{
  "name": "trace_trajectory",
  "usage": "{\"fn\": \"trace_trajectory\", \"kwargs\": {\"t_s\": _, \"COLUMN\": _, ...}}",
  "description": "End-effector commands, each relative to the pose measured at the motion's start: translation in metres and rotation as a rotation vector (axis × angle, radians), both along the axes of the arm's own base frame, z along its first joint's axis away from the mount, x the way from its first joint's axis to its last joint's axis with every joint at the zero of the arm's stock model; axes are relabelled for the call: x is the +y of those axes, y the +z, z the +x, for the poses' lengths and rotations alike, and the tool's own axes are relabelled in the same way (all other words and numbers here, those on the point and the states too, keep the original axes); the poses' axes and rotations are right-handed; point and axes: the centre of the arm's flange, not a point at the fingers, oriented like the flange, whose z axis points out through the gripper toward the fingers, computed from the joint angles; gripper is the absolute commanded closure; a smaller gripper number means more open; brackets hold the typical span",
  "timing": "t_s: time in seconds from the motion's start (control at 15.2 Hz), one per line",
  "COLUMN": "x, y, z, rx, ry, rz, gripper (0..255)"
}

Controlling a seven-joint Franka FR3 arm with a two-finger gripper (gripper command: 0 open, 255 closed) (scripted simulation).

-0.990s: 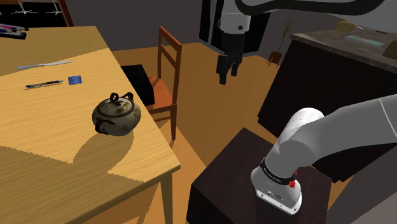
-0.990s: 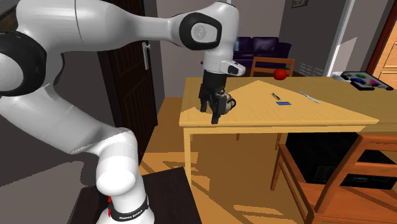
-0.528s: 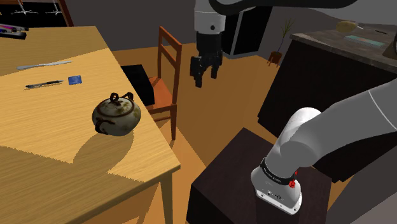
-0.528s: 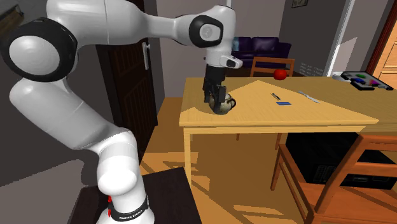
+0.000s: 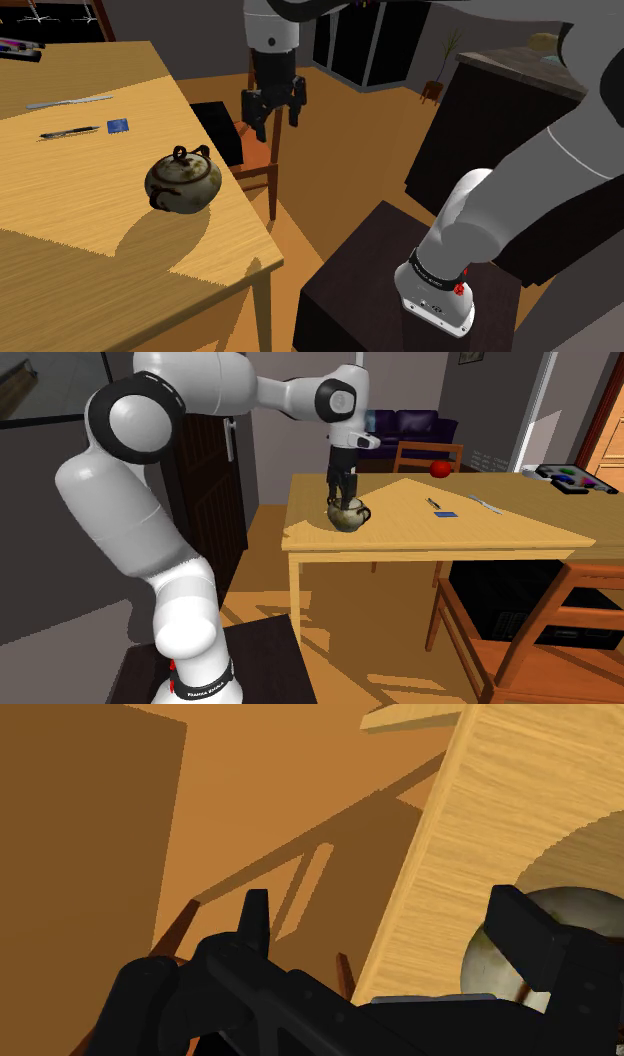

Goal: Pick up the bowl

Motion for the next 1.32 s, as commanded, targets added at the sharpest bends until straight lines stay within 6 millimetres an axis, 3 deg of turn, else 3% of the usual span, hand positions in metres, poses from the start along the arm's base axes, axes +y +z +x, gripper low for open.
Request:
{"fn": "trace_trajectory", "kwargs": {"t_s": 0.0, "x": 0.022, "y": -0.001, "z": 0.013, "rx": -0.007, "ry": -0.013, "rz": -0.001, "gripper": 0}}
{"fn": "trace_trajectory", "kwargs": {"t_s": 0.86, "x": 0.166, "y": 0.001, "z": 0.103, "rx": -0.05, "ry": -0.085, "rz": -0.019, "gripper": 0}}
{"fn": "trace_trajectory", "kwargs": {"t_s": 1.25, "x": 0.168, "y": -0.025, "z": 0.105, "rx": -0.05, "ry": -0.086, "rz": -0.019, "gripper": 0}}
